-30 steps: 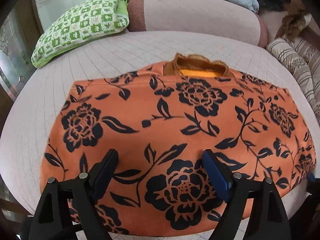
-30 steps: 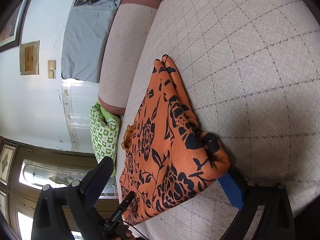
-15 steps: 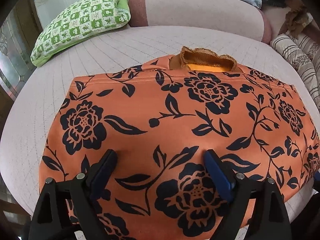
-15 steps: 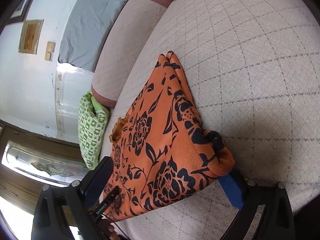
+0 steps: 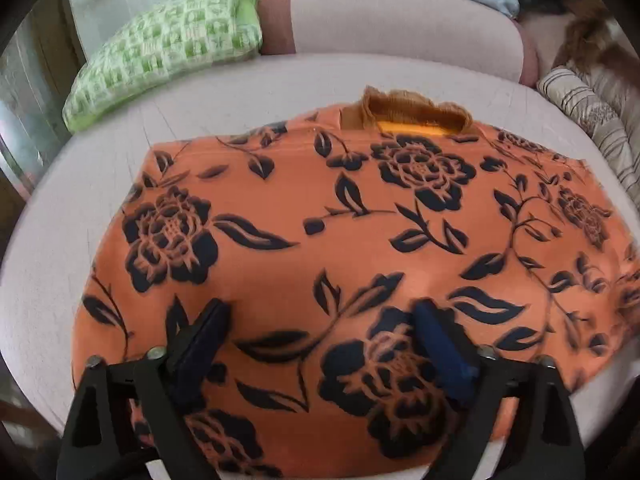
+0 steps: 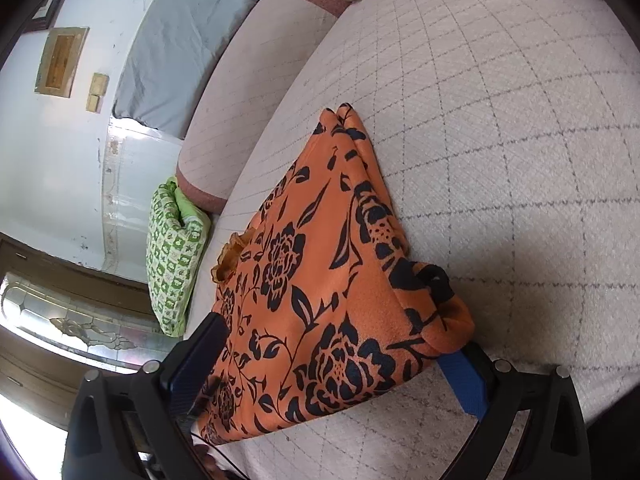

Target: Fold small clothes

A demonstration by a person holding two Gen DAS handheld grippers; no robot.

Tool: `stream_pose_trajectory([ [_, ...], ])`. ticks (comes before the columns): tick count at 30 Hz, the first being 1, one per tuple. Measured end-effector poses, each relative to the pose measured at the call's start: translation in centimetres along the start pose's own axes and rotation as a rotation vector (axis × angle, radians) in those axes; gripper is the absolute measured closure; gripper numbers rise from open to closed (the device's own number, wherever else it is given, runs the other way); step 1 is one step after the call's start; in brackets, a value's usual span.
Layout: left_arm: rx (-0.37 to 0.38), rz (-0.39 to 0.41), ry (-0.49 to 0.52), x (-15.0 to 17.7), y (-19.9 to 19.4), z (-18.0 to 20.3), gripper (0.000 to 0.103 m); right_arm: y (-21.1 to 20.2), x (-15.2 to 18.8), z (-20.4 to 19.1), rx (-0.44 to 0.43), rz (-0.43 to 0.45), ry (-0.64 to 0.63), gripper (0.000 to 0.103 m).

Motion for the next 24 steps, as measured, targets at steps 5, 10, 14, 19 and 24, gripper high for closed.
stream_pose_trajectory([
  [5, 0.028, 0.037, -0.086, -1.2, -2.3, -1.5, 0.008, -0.2, -0.6, -0.7, 0.027, 0.022, -0.028, 0.004],
  [10, 0.013, 0.051, -0.076, -0.7, -2.1, -2.5, 0.008, 1.5, -0.5, -0.4, 0.110, -0.015, -0.056, 0.026],
  [14, 0.009, 0.008, -0.022, 0.7, 0.7, -2.1, 0.005, 2.7, -0.9, -0.9, 0.162, -0.048, -0.108, 0.068],
  [19, 0.095, -0.013, -0.076, 0.0, 0.5, -3.5, 0.012, 2.3, -1.1, -7.1, 0.195, -0.028, -0.288, 0.087],
  [24, 0.083, 0.252, -0.357, -0.4, -8.2, -11.0, 0.025, 1.2, 2.4, -20.6, 0.121, 0.022, -0.601, 0.090],
])
Point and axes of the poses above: each gripper's, at about its wrist camera, not at the fingertips, and y roughly the way its jaws point, z to its right, x to its underside, the point moved 3 cm from there along y, roughly the way its jaws point, and after that the axes turned 3 degrees about -y, right-handed, at the moved point
